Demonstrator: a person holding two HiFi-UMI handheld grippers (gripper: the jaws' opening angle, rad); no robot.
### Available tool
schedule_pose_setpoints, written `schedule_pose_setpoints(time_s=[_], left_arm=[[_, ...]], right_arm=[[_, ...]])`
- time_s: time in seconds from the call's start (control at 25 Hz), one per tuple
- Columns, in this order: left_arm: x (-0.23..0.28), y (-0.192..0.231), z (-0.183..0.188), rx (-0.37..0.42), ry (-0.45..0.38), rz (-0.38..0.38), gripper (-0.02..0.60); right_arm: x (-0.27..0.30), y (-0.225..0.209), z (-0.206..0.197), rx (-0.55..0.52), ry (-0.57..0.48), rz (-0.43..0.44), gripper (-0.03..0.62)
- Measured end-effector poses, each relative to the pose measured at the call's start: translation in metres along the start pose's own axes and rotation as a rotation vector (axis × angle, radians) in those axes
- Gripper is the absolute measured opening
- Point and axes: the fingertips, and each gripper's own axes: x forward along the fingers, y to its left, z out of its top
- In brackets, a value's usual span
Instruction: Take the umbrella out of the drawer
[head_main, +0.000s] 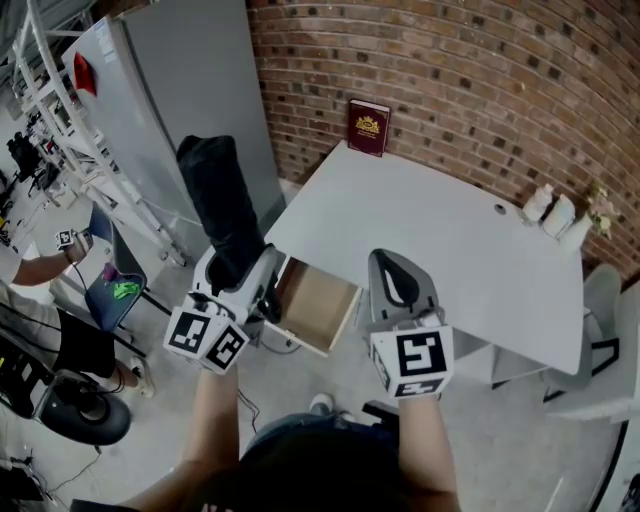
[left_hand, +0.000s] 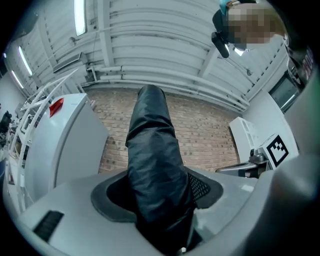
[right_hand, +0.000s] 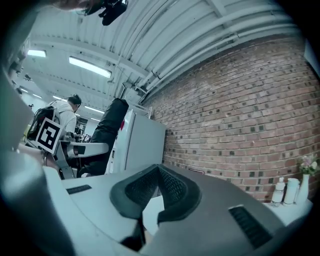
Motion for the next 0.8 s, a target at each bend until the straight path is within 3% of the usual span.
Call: schedule_pose_setpoints(time_s=[0.36, 0.8], left_arm=[[0.006, -0.009, 0.01, 0.021, -0.015, -0.025, 0.265], [0.015, -0.018, 0.01, 0.152, 0.016, -0.007, 0.267]], right_arm=[[-0.006, -0.003, 0.006, -0.042, -0.005, -0.008, -0.009], [-0.012, -0.023, 0.01, -0.063, -0.027, -0.075, -0.008]])
